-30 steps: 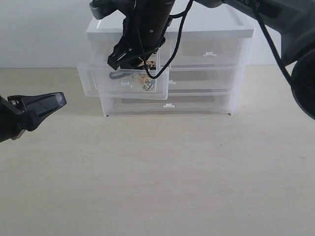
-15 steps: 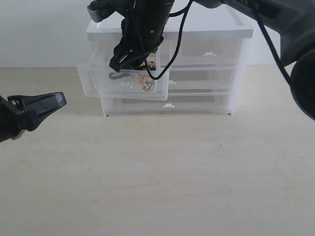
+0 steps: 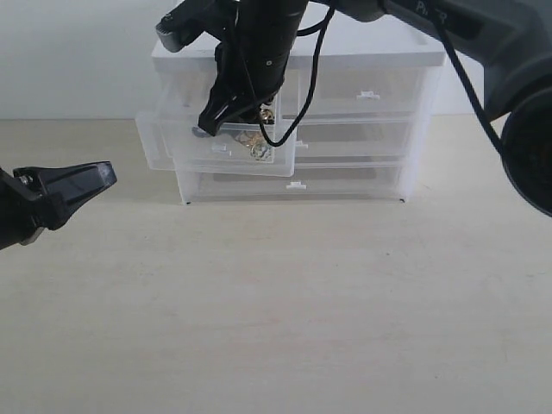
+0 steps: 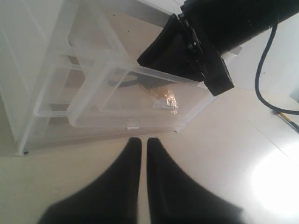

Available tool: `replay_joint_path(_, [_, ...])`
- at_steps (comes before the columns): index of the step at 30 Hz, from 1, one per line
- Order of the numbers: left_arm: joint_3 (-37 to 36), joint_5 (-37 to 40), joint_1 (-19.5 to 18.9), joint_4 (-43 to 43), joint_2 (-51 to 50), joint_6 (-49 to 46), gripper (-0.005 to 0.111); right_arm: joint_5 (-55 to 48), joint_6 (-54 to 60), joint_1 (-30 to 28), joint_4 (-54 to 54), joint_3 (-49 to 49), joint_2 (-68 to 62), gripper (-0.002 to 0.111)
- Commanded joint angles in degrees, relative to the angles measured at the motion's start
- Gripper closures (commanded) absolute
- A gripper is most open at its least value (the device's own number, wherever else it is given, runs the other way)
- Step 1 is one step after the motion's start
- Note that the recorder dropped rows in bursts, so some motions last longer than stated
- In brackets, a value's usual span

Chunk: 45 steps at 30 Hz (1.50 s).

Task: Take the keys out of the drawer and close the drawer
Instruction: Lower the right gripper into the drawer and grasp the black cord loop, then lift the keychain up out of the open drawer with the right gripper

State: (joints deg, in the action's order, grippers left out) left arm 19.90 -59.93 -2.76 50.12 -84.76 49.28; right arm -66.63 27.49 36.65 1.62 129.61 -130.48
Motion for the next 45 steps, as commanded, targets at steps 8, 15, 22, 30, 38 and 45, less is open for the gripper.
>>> replay_joint_path(8, [0.2,-0.4,0.0,0.2,0.4,0.4,0.102,-1.7,0.7,0.0,-0.9,-0.4,-1.0,0.078])
replay_joint_path(15, [0.2,-0.4,0.0,0.2,0.4,0.4,0.102,-1.7,1.6,0.0,-0.9,-0.4,-1.0,0.108])
replay_joint_path(22, [0.2,-0.4,0.0,0.2,0.4,0.4,0.102,0.2,-0.7,0.0,-2.0,-0.4,1.0,0.108])
replay_joint_path(30, [0.2,-0.4,0.0,0.2,0.4,0.4,0.102,2.3,-2.4,0.0,-2.0,-0.4,5.4,0.108])
replay_joint_path(38, [0.2,-0.4,0.0,0.2,0.4,0.4,0.102,5.1,-3.1,0.0,-0.2,-0.4,8.9,0.108])
replay_joint_path(45, [0.2,-0.4,0.0,0.2,0.4,0.4,0.102,7.4,-3.1,0.0,3.6,-0.4,12.6,0.108])
